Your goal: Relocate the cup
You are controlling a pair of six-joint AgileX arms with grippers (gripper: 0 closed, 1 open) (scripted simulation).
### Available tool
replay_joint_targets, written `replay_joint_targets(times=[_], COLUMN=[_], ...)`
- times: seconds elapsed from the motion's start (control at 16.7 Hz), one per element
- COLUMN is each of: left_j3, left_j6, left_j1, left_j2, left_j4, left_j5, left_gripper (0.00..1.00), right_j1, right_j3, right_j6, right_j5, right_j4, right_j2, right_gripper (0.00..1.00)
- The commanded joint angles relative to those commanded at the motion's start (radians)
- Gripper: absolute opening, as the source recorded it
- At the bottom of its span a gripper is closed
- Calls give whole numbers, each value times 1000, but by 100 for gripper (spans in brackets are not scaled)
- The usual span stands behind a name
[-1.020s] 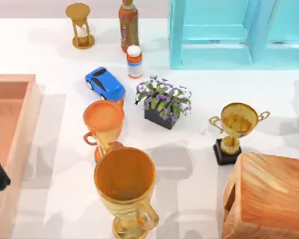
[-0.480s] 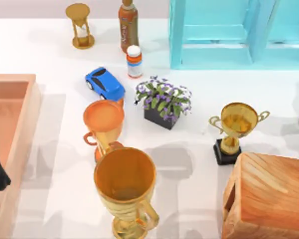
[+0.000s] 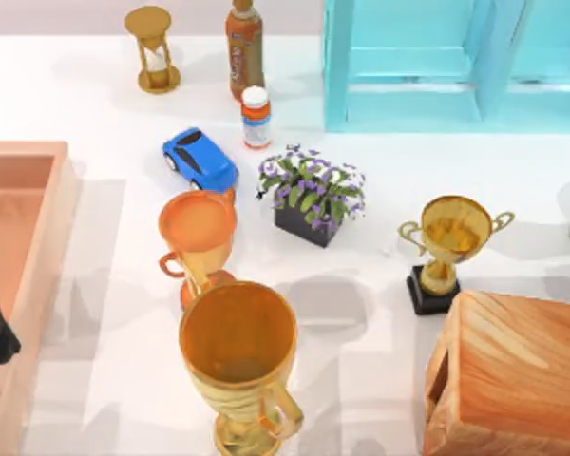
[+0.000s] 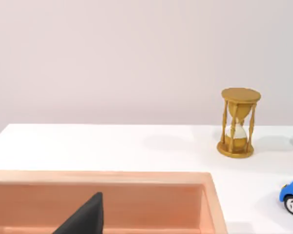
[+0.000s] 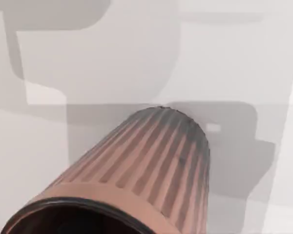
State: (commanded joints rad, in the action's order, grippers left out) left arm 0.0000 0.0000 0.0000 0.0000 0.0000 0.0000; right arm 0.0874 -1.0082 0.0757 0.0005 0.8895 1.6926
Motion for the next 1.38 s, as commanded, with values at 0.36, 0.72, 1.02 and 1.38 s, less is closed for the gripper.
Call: replay_joint_targets(times=[0.36, 0.72, 1.02, 1.38], left_j3=[0, 0, 0, 0], left_j6=[0, 0, 0, 0], left_j1=[0, 0, 0, 0], left_j2=[0, 0, 0, 0], left_j4=[0, 0, 0, 0], left_j5=[0, 0, 0, 0], left_gripper=[100, 100, 100, 100], right_j1=[-2, -2, -2, -2], right_j3=[16, 16, 16, 16], right_j6=[-3, -3, -3, -3], right_j5=[0, 0, 0, 0], right_j4=[-24, -24, -24, -24], right_j2=[7, 7, 7, 7], right_gripper=[92, 47, 10, 0])
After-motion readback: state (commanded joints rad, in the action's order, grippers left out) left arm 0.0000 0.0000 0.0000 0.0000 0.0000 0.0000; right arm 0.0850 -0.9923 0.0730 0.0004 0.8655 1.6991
